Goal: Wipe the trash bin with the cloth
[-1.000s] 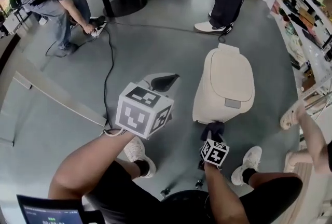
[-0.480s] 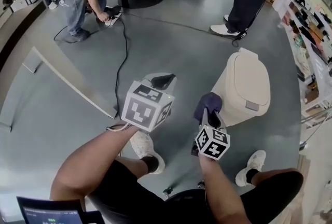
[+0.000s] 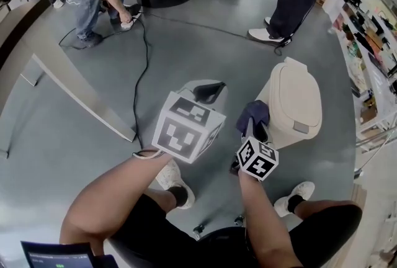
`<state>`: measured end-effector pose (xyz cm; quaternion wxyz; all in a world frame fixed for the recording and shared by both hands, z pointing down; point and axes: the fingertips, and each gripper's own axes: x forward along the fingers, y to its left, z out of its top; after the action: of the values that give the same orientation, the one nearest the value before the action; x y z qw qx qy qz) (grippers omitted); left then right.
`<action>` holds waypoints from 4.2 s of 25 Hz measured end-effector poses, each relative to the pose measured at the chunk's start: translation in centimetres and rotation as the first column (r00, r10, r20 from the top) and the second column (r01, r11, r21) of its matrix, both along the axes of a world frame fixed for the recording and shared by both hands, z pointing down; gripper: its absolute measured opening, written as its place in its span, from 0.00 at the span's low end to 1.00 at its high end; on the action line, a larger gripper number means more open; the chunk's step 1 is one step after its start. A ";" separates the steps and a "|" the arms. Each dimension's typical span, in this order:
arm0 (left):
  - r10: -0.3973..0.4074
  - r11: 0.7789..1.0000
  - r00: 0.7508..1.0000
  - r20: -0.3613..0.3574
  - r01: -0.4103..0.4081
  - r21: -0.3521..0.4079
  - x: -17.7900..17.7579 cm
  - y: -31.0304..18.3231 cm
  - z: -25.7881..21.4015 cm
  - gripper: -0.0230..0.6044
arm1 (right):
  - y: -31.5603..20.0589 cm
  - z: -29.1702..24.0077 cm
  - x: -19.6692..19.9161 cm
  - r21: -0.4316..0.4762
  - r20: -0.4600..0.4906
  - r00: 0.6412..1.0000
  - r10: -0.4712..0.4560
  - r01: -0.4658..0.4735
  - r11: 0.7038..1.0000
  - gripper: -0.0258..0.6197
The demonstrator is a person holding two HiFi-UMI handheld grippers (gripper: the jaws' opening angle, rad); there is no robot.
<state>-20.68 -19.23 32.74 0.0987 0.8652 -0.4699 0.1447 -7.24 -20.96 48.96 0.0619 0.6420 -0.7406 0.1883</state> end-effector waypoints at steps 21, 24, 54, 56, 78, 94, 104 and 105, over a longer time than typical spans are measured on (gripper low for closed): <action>0.037 0.998 0.991 0.126 -0.030 -0.059 0.1 -1.7 4.2 0.03 | -1.7 17.7 1.5 -0.295 0.007 0.999 0.041 -0.037 0.955 0.16; 0.040 0.998 0.991 0.128 -0.033 -0.058 0.0 -1.9 4.1 0.03 | -2.1 19.6 1.2 -0.320 -0.011 1.000 0.029 -0.031 0.947 0.16; -0.008 0.999 0.977 0.213 0.014 -0.030 -1.7 -4.1 5.5 0.03 | -8.2 2.9 0.5 0.037 0.098 0.981 0.168 -0.172 0.984 0.16; -0.003 0.999 0.971 0.240 0.011 -0.030 -1.7 -4.3 6.0 0.03 | -8.3 4.1 0.7 0.012 0.103 0.978 0.180 -0.182 0.983 0.16; 0.113 0.983 0.931 0.346 -0.053 -0.177 -0.4 -5.1 13.4 0.03 | -8.6 18.7 1.7 -0.272 0.052 0.955 0.293 -0.269 0.924 0.16; 0.099 0.991 0.946 0.307 -0.065 -0.121 0.6 -5.3 10.5 0.03 | -13.3 3.5 1.2 0.050 0.192 0.941 0.279 -0.294 0.955 0.16; 0.105 0.991 0.952 0.286 -0.074 -0.116 0.0 -4.7 10.6 0.03 | -13.6 13.3 1.3 -0.149 0.102 0.939 0.328 -0.312 0.938 0.16; 0.097 0.991 0.954 0.285 -0.065 -0.118 -0.4 -4.8 10.7 0.03 | -13.5 14.4 1.3 -0.173 0.094 0.938 0.333 -0.314 0.934 0.16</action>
<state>-21.12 -23.98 43.43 0.0691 0.8465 -0.4350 0.2992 -5.99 -34.43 63.36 0.0345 0.7358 -0.6101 0.2919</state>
